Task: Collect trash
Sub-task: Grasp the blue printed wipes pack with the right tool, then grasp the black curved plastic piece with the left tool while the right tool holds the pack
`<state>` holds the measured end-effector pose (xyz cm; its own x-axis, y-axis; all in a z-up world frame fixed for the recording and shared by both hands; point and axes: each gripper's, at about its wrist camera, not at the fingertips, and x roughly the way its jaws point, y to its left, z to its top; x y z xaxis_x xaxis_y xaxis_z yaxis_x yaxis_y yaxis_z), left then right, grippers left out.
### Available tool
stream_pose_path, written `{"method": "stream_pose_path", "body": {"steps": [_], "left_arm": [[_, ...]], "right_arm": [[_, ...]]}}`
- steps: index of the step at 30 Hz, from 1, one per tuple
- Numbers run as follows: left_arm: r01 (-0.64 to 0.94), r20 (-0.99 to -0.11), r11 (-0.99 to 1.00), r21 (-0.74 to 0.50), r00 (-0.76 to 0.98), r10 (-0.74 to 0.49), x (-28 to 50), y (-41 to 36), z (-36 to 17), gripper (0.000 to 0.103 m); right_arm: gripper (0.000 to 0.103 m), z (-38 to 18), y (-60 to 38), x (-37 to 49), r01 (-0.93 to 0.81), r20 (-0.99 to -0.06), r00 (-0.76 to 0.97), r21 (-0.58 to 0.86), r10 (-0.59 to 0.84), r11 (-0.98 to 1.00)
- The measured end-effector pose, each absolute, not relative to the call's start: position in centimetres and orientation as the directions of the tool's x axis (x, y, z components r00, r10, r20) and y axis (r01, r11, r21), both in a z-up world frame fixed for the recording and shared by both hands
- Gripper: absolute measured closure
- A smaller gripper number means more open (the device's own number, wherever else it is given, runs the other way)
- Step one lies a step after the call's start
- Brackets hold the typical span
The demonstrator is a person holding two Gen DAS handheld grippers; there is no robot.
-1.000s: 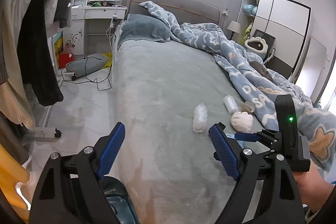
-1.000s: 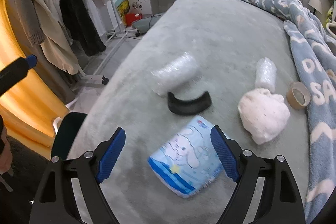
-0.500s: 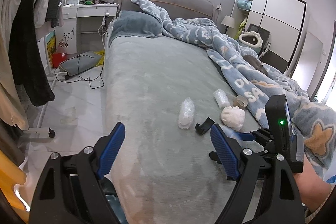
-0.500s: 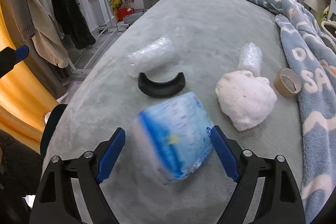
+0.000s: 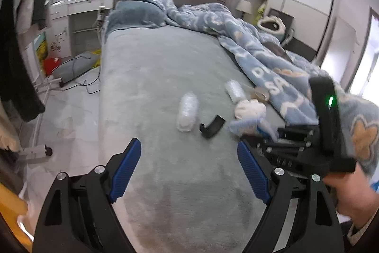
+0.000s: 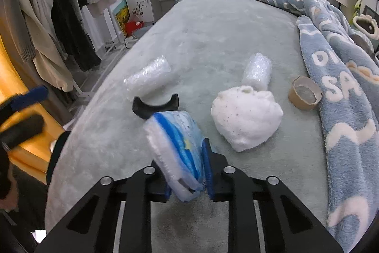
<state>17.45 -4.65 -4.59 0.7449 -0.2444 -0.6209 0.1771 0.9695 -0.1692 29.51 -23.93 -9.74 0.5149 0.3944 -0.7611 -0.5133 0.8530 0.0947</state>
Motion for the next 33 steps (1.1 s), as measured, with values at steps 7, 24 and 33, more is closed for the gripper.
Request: {"method": "stream_pose_path", "body": {"steps": [7, 24, 33], "left_arm": [[0.233, -0.66, 0.958, -0.164, 0.696, -0.282, 18.8, -6.8, -6.4, 0.018], [0.192, -0.714, 0.965, -0.18, 0.649, -0.262, 23.4, -10.1, -9.1, 0.018], [0.134, -0.729, 0.975, -0.176, 0.648, -0.22, 25.0, -11.0, -9.7, 0.02]], "right_arm": [[0.087, -7.6, -25.6, 29.6, -0.505, -0.709, 0.538, 0.163, 0.456, 0.848], [0.088, -6.2, -31.5, 28.9, -0.492, -0.605, 0.559, 0.309, 0.567, 0.814], [0.088, -5.8, -33.4, 28.1, -0.494, -0.583, 0.566, 0.325, 0.582, 0.806]]}}
